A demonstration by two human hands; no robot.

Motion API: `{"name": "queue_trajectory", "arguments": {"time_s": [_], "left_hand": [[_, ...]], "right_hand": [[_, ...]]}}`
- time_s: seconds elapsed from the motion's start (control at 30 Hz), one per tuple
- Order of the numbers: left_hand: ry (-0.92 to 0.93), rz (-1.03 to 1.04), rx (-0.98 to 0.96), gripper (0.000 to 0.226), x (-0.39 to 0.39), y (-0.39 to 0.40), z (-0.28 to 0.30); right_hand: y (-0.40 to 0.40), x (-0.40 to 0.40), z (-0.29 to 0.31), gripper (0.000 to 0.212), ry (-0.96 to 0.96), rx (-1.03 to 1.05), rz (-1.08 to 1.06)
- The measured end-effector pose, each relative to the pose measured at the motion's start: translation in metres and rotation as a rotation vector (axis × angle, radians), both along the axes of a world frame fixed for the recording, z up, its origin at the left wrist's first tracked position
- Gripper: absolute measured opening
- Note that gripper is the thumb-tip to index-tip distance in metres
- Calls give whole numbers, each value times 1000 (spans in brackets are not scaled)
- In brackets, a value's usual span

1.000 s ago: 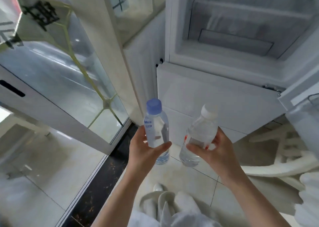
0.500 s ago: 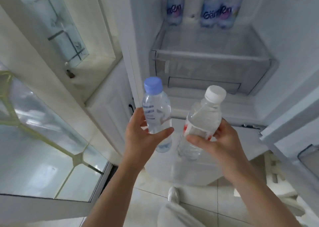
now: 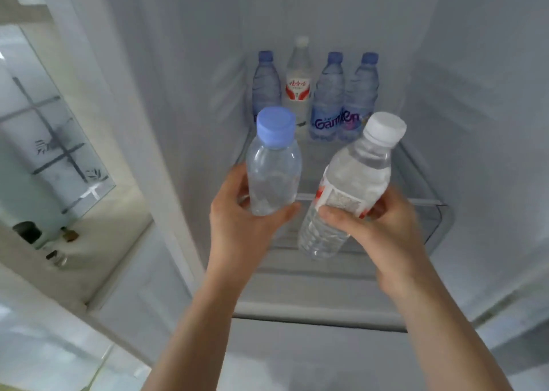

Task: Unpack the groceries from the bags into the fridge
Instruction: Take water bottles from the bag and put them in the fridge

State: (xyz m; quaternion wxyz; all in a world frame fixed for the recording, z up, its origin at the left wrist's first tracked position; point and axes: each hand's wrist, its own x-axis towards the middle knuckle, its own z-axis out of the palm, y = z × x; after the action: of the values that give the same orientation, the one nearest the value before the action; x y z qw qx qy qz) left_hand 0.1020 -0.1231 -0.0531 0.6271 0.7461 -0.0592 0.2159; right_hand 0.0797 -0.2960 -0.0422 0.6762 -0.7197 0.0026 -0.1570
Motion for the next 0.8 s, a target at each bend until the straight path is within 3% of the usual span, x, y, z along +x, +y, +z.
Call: {"name": "queue_trajectory", "arguments": {"time_s": [0.27, 0.8], "left_hand": [[-63, -69, -72, 58, 68, -6, 32], [-60, -39, -76, 55, 136, -13, -3]], "right_hand": [[6, 53, 31, 49, -69, 27, -64], [8, 137, 20, 57, -69, -159, -30]]}}
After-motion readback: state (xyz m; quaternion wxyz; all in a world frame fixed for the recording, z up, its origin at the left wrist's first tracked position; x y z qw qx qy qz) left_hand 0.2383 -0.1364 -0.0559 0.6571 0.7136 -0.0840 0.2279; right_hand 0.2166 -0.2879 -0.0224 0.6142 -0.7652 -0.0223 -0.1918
